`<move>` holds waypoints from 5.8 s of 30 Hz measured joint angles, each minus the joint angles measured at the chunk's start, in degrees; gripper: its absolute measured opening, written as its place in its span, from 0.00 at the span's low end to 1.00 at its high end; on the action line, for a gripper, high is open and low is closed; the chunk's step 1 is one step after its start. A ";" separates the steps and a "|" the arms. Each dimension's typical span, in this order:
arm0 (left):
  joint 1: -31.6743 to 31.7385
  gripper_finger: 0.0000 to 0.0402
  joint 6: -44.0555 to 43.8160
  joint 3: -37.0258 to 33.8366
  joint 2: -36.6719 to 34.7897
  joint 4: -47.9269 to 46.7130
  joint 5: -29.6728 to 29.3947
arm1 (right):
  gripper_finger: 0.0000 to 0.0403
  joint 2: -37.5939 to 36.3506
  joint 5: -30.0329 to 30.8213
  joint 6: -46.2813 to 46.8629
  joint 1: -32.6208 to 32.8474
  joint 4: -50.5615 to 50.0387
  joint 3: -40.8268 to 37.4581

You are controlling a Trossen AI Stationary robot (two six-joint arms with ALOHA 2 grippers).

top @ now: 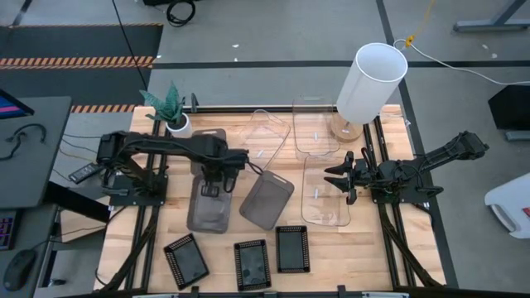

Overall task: Stack baskets by color
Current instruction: Stack the bottom left gray bin on top of the top gray bin, then stack the bottom gray bin on top of the top gray bin

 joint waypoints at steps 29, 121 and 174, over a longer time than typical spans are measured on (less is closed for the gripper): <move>34.29 0.00 22.09 1.71 -11.02 -0.33 -4.19 | 0.37 -0.02 0.00 0.00 0.02 0.01 0.01; 22.00 0.42 4.69 6.90 3.40 8.93 0.34 | 0.37 -0.02 0.00 0.00 0.02 0.01 0.01; 2.60 0.40 13.78 6.90 22.84 53.69 15.49 | 0.37 0.01 0.00 0.00 0.02 0.92 0.01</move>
